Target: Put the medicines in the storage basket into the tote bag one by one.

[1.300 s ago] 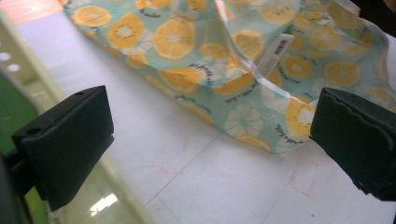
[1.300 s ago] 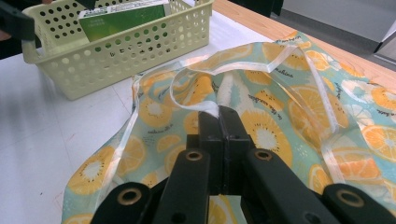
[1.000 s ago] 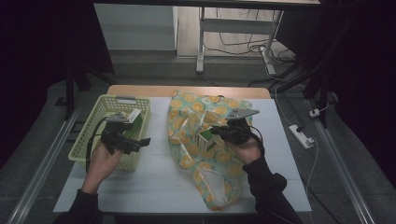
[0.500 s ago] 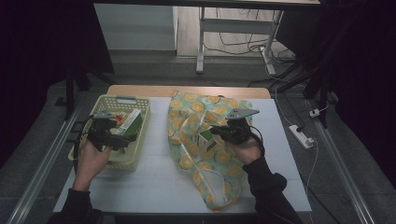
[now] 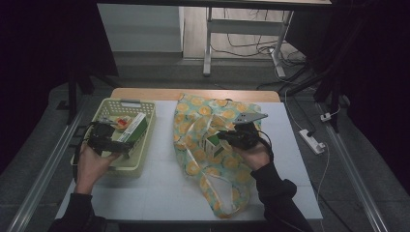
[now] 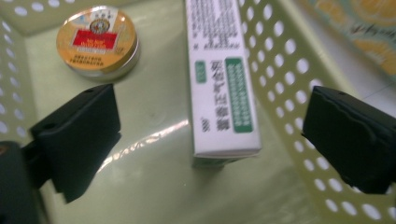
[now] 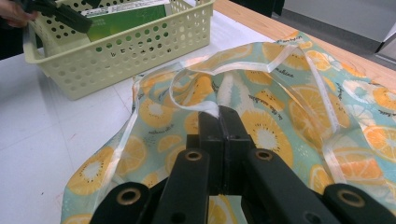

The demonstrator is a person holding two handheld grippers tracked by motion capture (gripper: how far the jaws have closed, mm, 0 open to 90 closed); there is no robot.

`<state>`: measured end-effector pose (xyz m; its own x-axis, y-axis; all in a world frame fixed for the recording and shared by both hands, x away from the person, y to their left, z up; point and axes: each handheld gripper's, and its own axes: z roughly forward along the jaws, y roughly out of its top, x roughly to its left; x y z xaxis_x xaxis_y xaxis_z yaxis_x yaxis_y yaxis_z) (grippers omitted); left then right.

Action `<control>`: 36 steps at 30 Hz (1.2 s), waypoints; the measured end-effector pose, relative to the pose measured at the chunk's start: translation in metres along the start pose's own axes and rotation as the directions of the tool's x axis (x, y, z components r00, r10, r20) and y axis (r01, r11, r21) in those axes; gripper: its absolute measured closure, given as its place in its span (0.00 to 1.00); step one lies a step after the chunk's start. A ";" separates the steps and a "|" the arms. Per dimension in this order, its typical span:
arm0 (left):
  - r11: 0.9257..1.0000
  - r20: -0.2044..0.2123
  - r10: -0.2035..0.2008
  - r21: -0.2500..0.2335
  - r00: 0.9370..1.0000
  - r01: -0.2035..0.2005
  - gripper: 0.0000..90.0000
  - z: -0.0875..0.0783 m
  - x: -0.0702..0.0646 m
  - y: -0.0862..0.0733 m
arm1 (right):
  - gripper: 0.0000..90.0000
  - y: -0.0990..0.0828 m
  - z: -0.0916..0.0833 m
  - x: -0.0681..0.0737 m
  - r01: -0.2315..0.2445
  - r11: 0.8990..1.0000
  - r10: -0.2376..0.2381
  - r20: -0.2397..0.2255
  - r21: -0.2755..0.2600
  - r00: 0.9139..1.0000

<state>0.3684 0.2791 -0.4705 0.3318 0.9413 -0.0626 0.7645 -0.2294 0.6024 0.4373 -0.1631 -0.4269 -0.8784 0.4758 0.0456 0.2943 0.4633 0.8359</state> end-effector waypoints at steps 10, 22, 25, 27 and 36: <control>0.999 0.038 -0.003 0.045 0.999 0.001 0.51 -0.002 0.000 -0.003 | 0.99 0.000 0.000 0.000 -0.003 1.000 0.003 -0.001 -0.002 1.000; 0.999 -0.010 -0.038 0.023 0.999 0.038 0.69 -0.008 0.001 -0.003 | 0.99 0.000 -0.001 -0.001 -0.004 1.000 0.004 0.004 -0.005 1.000; 0.999 0.002 -0.036 -0.011 0.999 0.036 0.69 -0.017 0.002 -0.002 | 0.99 0.000 -0.001 -0.001 -0.006 1.000 0.006 0.003 -0.006 1.000; 0.999 0.014 -0.029 -0.034 0.999 0.029 0.69 -0.023 0.003 -0.001 | 0.99 0.000 -0.001 -0.001 -0.007 1.000 0.007 0.005 -0.005 1.000; 0.993 0.057 -0.001 -0.115 0.998 0.007 0.69 -0.045 0.000 0.002 | 0.99 0.000 -0.002 -0.002 -0.008 1.000 0.008 0.008 -0.009 1.000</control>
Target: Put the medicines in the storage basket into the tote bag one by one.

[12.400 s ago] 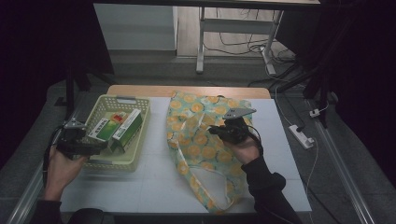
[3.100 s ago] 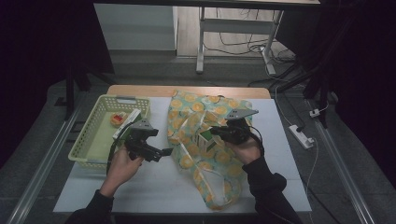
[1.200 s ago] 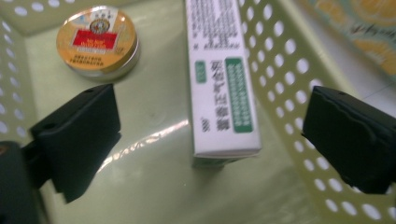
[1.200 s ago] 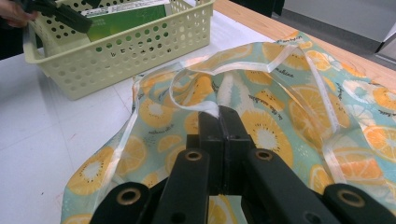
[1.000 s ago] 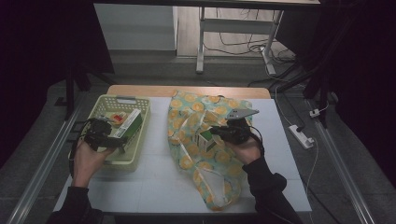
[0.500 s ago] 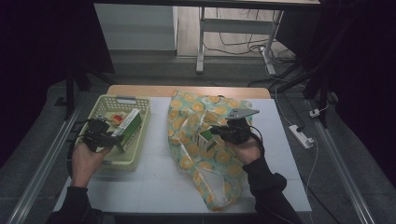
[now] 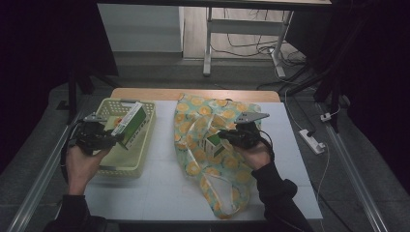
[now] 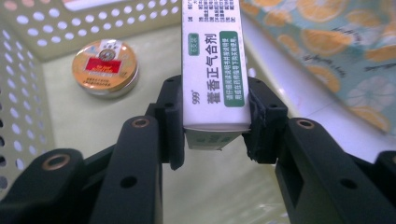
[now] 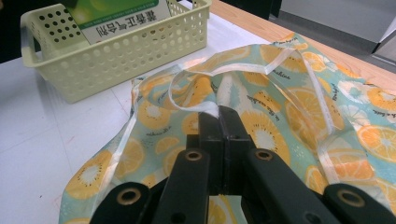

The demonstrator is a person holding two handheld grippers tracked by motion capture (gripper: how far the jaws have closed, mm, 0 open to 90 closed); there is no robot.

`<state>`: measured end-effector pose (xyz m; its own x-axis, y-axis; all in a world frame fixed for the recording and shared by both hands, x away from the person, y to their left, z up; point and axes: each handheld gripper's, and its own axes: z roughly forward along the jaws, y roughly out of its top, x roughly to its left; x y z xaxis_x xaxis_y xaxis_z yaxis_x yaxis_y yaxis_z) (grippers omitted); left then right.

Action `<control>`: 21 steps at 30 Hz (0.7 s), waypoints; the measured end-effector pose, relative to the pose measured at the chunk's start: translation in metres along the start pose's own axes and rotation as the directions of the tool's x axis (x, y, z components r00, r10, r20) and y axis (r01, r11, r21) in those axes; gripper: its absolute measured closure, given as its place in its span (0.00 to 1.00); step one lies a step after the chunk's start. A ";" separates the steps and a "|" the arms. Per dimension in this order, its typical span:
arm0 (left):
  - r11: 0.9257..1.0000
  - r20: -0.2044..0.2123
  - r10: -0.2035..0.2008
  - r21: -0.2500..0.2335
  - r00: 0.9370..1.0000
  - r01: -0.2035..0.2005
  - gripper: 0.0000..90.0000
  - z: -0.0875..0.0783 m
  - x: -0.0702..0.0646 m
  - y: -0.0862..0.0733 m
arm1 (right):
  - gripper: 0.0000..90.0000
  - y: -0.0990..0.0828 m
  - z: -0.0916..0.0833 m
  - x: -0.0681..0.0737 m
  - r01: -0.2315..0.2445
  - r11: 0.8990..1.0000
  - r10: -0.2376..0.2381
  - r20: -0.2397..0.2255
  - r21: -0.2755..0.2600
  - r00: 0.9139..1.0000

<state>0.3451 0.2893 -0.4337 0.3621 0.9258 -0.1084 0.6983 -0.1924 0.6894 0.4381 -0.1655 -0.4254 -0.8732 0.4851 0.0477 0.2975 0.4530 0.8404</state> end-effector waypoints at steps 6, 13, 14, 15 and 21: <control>0.999 0.043 -0.005 -0.048 0.999 0.008 0.69 -0.015 -0.001 0.002 | 0.99 0.000 0.000 0.000 0.000 1.000 0.000 0.002 -0.002 1.000; 0.997 0.087 0.025 -0.078 0.996 -0.019 0.69 -0.026 -0.010 0.007 | 0.99 0.001 0.000 0.001 0.000 1.000 0.000 0.002 -0.002 1.000; 0.997 0.098 0.034 -0.078 0.995 -0.026 0.69 -0.026 -0.013 0.008 | 0.99 0.000 0.000 0.001 -0.001 1.000 0.001 0.002 -0.003 1.000; 0.996 0.108 0.041 -0.080 0.993 -0.033 0.69 -0.026 -0.016 0.009 | 0.99 0.000 0.000 0.000 -0.001 1.000 0.001 0.003 -0.002 1.000; 0.993 0.167 0.094 -0.088 0.982 -0.080 0.69 -0.029 -0.035 0.015 | 0.99 0.001 -0.001 -0.001 -0.003 1.000 0.003 0.011 -0.005 1.000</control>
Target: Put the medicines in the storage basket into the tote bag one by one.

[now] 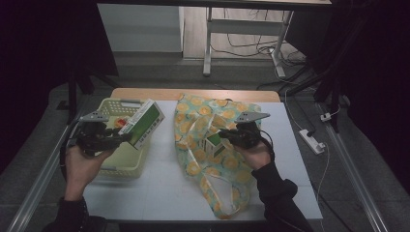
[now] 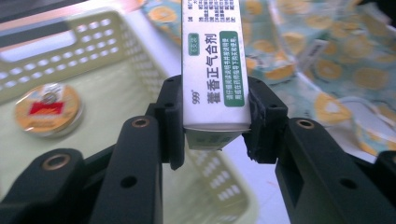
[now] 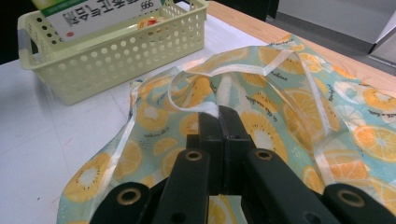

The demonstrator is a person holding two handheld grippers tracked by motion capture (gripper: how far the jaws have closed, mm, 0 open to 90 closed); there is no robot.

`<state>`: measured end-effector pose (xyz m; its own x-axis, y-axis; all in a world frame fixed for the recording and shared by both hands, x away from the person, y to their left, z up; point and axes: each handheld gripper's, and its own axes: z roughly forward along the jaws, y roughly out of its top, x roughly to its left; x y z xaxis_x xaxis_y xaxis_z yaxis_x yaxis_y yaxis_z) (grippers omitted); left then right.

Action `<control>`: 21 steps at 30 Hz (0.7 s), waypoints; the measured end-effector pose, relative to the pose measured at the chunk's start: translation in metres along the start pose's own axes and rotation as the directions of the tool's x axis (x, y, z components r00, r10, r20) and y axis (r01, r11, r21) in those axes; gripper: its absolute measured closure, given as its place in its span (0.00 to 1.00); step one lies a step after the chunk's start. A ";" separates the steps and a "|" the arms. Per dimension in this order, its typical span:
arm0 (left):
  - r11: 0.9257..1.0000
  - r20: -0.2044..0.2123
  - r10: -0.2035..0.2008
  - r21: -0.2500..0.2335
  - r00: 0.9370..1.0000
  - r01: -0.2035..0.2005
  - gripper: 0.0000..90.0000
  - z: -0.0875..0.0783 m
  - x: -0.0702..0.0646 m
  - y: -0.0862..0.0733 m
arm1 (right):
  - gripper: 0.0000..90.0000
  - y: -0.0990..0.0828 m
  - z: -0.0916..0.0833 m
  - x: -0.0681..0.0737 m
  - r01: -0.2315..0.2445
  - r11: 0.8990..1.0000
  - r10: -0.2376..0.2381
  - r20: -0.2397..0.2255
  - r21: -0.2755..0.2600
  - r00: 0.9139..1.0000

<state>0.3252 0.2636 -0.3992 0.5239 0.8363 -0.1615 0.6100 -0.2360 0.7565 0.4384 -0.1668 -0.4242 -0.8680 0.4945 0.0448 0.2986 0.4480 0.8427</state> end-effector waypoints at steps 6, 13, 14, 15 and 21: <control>0.998 0.083 0.061 0.020 0.995 -0.063 0.69 0.009 -0.022 0.006 | 0.99 0.000 0.000 -0.001 -0.005 1.000 0.005 0.001 -0.003 1.000; 0.989 0.152 0.115 0.071 0.982 -0.126 0.69 0.025 -0.046 0.008 | 0.99 -0.001 0.001 0.000 -0.004 1.000 0.004 0.005 0.001 1.000; 0.988 0.164 0.120 0.075 0.979 -0.134 0.69 0.027 -0.049 0.008 | 0.99 -0.001 0.001 -0.001 -0.004 1.000 0.004 0.006 0.001 1.000; 0.987 0.177 0.125 0.076 0.976 -0.140 0.69 0.027 -0.052 0.009 | 0.99 -0.001 0.001 -0.001 -0.005 1.000 0.005 0.007 0.001 1.000; 0.978 0.236 0.156 0.097 0.959 -0.183 0.69 0.034 -0.070 0.009 | 0.99 -0.001 0.001 -0.002 -0.008 1.000 0.008 0.012 0.001 1.000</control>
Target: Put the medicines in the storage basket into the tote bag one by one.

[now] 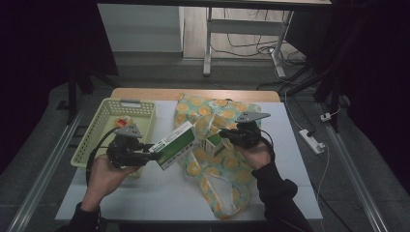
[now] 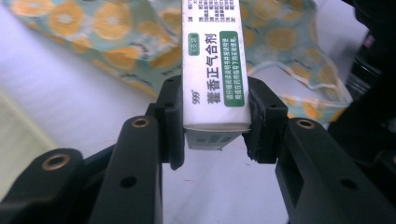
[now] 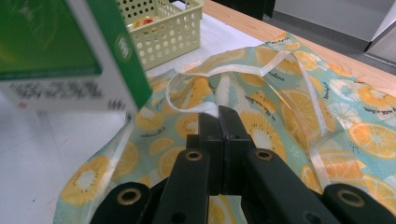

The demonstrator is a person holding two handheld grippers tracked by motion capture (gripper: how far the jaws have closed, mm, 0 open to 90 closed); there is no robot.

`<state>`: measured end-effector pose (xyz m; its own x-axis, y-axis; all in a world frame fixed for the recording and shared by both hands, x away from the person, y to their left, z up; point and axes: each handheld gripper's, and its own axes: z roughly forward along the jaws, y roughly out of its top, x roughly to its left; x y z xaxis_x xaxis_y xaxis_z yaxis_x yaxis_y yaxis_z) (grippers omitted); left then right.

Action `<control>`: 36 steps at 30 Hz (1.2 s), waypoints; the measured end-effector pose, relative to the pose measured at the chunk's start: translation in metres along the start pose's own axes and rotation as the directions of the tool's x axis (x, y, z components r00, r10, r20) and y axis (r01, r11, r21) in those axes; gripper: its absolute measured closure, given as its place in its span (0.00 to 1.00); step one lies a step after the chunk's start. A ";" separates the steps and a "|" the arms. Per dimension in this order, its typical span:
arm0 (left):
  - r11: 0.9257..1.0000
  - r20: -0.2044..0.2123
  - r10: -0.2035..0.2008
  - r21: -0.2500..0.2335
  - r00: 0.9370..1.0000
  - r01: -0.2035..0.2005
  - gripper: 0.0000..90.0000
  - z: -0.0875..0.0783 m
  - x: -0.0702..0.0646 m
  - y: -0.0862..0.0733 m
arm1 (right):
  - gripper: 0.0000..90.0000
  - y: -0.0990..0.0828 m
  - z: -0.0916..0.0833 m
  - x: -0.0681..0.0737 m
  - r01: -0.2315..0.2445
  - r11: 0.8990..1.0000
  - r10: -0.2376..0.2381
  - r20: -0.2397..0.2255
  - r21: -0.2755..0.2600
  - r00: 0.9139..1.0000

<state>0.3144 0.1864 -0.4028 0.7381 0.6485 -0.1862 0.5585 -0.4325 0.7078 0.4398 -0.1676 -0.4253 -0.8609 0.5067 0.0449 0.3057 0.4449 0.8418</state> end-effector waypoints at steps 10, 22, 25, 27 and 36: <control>0.996 0.054 0.026 0.083 0.998 -0.030 0.69 0.030 -0.014 0.001 | 0.99 0.000 0.002 0.001 -0.001 1.000 0.001 0.004 0.002 1.000; 0.987 0.036 0.000 0.162 0.999 -0.006 0.69 0.069 -0.013 0.003 | 0.99 0.001 0.004 0.004 0.006 1.000 -0.006 -0.003 0.000 1.000; 0.984 0.028 0.001 0.176 1.000 -0.006 0.69 0.076 -0.013 0.004 | 0.99 0.002 0.004 0.005 0.006 1.000 -0.006 -0.004 0.000 1.000; 0.983 0.018 0.002 0.181 1.000 -0.006 0.69 0.080 -0.014 0.005 | 0.99 0.002 0.004 0.006 0.007 1.000 -0.007 -0.005 0.001 1.000; 0.982 -0.014 -0.002 0.188 1.000 0.005 0.69 0.093 -0.014 0.012 | 0.99 0.003 0.006 0.008 0.010 1.000 -0.010 -0.011 0.001 1.000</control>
<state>0.3463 0.1141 -0.4555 0.7316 0.6581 -0.1779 0.6230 -0.5395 0.5664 0.4359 -0.1578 -0.4257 -0.8687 0.4936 0.0423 0.2973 0.4511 0.8415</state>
